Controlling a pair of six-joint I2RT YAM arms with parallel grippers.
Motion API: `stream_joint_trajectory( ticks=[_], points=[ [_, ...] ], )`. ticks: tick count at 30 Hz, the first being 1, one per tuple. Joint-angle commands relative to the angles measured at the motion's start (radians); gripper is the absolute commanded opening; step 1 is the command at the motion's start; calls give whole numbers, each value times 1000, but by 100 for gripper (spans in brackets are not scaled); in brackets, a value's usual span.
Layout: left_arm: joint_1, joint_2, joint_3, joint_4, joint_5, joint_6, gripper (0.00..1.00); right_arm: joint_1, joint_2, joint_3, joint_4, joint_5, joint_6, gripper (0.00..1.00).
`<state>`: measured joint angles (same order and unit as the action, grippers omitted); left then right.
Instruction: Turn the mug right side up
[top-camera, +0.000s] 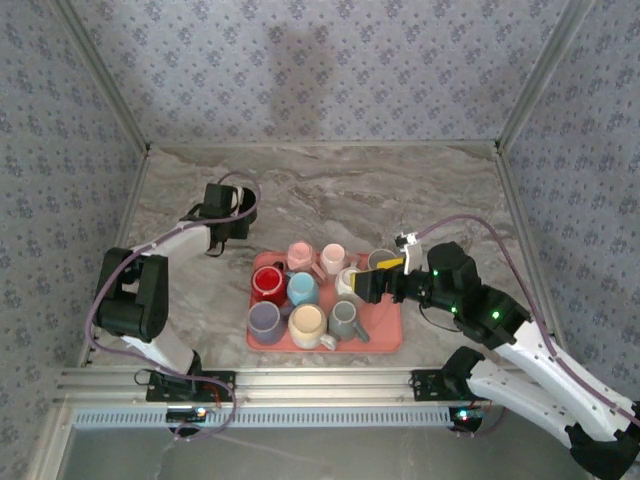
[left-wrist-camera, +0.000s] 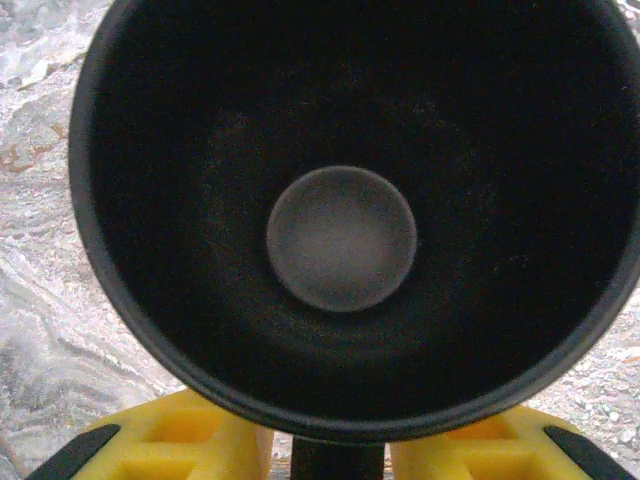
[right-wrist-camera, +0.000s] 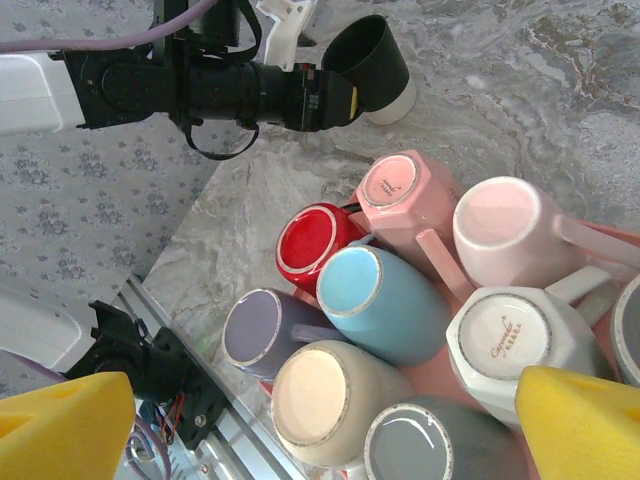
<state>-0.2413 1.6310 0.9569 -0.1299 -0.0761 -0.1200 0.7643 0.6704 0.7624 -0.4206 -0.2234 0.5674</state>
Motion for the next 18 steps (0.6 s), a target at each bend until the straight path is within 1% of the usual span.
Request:
stream_joint_trajectory(
  ticks=[1, 6, 10, 13, 16, 18],
  points=[
    [-7, -28, 16, 24, -12, -7, 37, -8, -6, 10, -17, 4, -2, 100],
    [-8, -53, -2, 30, -13, -17, 43, -12, -9, 33, -45, 11, -17, 100],
    [-9, -98, -32, 44, -13, -31, 50, -17, -17, 53, -77, 22, -39, 100],
    [-9, -138, -44, 28, -17, -44, 52, -22, -13, 71, -106, 26, -56, 100],
    [-12, -220, -53, -15, -13, -70, 53, -22, 0, 109, -163, 35, -86, 100],
    [-20, -314, -66, -50, -7, -97, 53, -22, 15, 146, -228, 56, -112, 100]
  ],
)
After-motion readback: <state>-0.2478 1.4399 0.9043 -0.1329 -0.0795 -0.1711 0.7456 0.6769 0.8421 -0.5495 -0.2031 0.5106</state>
